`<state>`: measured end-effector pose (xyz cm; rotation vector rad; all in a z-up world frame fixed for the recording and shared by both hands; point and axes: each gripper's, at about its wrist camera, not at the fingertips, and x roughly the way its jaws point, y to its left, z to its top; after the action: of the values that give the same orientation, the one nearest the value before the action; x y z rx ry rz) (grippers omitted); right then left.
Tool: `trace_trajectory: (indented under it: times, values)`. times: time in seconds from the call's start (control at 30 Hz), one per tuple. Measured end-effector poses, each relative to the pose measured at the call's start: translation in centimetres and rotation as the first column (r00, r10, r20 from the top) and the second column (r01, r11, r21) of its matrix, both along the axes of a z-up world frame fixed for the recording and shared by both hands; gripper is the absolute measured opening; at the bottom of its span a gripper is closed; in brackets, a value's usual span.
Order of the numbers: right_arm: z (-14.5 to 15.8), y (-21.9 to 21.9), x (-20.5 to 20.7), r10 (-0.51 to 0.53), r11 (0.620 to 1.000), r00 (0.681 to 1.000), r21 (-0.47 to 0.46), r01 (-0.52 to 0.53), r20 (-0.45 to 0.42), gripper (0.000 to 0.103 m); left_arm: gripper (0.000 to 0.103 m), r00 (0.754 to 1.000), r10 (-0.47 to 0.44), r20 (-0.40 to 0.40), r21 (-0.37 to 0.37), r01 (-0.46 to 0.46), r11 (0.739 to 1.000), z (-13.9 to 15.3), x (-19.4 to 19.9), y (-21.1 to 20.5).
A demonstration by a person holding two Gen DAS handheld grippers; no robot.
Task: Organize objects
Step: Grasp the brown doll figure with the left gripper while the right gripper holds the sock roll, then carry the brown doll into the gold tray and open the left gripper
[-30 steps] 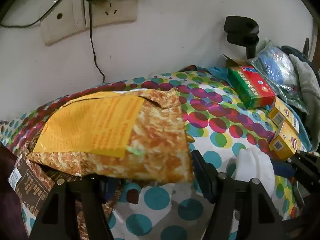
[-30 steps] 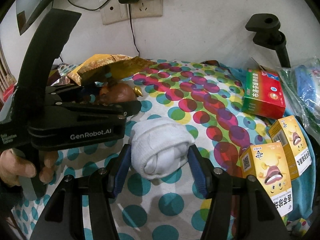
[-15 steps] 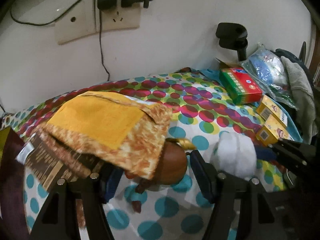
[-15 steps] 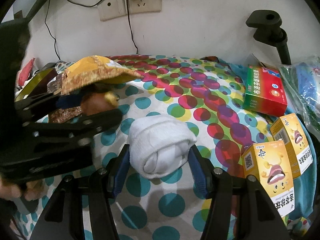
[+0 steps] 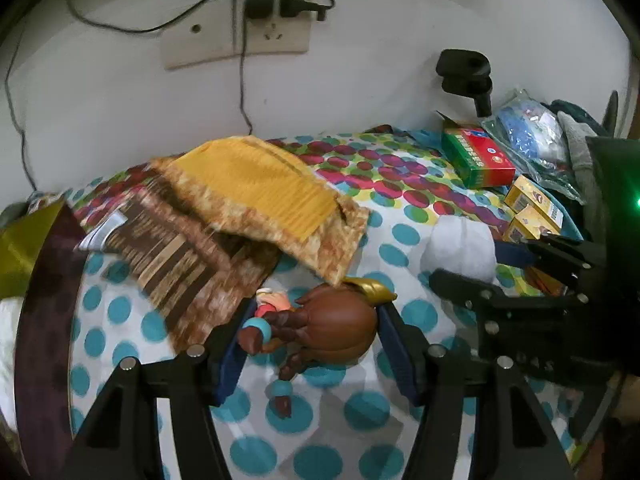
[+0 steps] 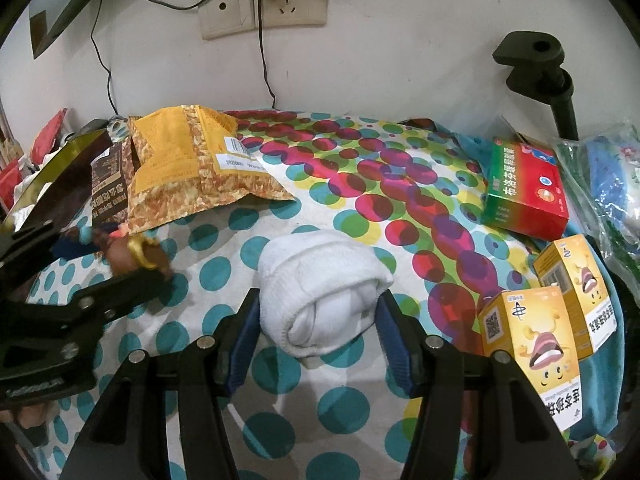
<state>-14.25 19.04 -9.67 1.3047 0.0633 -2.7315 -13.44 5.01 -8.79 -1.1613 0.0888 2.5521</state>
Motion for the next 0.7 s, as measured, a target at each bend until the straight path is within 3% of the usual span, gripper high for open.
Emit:
trace_trajectory:
  times: [0.37,0.7]
  values:
    - [-0.1,-0.2,0.0,-0.001,1.0,1.0,0.011,0.001,-0.003,0.054,0.062,0.996,0.082,0.018,0.03,-0.083,0.996,0.3,2.8,-2.7]
    - [0.1,-0.5,0.0,-0.003,1.0,1.0,0.015,0.003,-0.003,0.053,0.062,0.987,0.163,-0.005,0.009,-0.163,0.987,0.5,4.0,-4.3]
